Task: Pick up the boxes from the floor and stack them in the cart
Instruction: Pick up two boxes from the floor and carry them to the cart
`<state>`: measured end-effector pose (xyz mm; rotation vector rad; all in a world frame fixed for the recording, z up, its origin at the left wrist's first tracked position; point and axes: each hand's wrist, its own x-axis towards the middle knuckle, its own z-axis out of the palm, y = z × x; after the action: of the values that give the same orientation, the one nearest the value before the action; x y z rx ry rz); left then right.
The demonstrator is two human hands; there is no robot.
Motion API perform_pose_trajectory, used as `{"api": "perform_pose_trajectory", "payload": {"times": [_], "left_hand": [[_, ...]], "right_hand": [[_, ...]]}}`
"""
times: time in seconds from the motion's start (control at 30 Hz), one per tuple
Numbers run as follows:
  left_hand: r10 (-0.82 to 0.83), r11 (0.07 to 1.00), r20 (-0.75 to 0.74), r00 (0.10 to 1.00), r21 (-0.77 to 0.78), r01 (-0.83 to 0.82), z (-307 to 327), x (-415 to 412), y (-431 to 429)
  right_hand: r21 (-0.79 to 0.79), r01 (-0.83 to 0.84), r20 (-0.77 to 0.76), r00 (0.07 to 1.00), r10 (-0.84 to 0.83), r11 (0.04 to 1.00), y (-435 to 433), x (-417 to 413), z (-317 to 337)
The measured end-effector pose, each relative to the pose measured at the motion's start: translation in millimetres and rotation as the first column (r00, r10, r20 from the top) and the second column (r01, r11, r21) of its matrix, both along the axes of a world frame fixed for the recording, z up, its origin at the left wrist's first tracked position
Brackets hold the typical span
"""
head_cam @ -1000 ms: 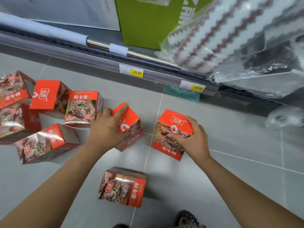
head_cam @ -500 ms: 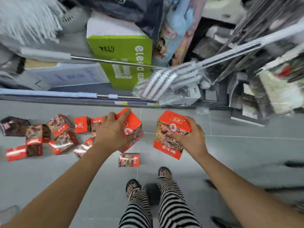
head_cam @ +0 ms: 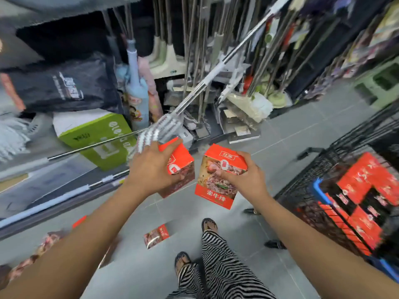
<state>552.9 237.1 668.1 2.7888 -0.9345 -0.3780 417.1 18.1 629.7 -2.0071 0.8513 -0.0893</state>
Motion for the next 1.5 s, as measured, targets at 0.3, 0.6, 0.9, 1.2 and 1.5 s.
{"api": "perform_pose_trajectory", "payload": {"times": [0.3, 0.6, 0.9, 1.2, 1.5], "left_hand": [[-0.444, 0.895, 0.101, 0.89, 0.004, 0.446, 71, -29, -132], [-0.727, 0.649, 0.197, 0.657, -0.114, 0.752, 114, -114, -322], [-0.873, 0.464, 0.13, 0.47, -0.072, 0.883, 69, -207, -547], [-0.889, 0.455, 0.034, 0.457, -0.057, 0.889, -29, -239, -725], [-0.955, 0.288, 0.071, 0.288, -0.014, 0.958, -126, -239, -869]], "right_hand": [[-0.006, 0.371, 0.12, 0.922, -0.368, 0.929, -82, -118, 78], [-0.064, 0.656, 0.198, 0.747, -0.635, 0.752, -187, -255, 101], [-0.028, 0.753, 0.157, 0.653, -0.741, 0.658, -365, -357, 67], [-0.096, 0.735, 0.119, 0.678, -0.725, 0.672, -533, -372, -7], [-0.142, 0.704, 0.173, 0.71, -0.683, 0.696, -648, -367, -111]]}}
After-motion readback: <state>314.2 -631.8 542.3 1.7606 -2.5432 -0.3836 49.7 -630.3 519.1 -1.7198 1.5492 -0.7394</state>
